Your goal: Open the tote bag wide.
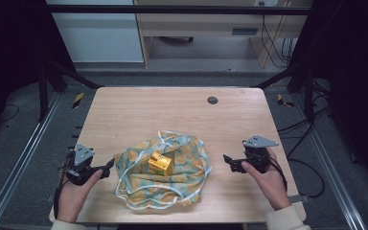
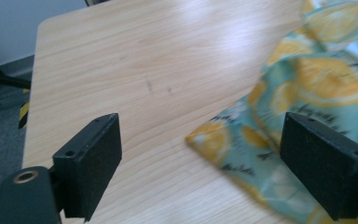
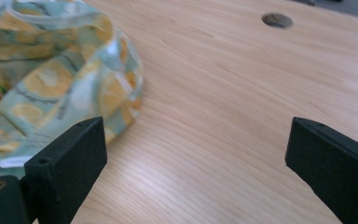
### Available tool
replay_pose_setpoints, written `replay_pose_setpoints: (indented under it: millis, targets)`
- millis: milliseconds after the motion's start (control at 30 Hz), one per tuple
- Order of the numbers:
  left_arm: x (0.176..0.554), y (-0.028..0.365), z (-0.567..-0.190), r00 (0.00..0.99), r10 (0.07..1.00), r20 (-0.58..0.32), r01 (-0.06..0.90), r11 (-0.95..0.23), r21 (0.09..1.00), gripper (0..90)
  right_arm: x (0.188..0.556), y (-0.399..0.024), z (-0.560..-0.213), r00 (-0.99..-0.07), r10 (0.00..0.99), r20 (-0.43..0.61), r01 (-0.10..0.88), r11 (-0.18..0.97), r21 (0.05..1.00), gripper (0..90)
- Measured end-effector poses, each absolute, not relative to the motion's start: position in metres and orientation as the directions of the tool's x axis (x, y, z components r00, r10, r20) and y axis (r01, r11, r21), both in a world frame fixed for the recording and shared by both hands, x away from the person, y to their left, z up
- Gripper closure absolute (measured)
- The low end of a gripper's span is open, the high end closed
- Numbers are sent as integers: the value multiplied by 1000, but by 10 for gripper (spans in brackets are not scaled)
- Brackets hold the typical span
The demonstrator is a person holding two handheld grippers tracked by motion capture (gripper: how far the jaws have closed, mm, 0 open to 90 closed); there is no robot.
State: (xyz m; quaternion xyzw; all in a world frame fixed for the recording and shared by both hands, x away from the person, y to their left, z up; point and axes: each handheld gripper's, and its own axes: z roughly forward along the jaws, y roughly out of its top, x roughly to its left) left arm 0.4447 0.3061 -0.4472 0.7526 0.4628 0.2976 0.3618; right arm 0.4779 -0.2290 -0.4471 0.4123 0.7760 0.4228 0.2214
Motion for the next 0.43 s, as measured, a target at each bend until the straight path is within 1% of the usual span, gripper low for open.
replay_pose_setpoints:
  millis: [167,267,433]
  targets:
    - [451,325,-457,365,924,110,522,-302,798,76,478,-248,-456,-514,857,30,510,277,815,78]
    - [453,331,-461,344,933,107,541,-290,790,75,473,-259,-462,-485,874,42,547,266,794,90]
    - [455,332,-462,336,934,117,552,-296,779,75,464,-271,-473,-460,888,-9,565,300,769,100]
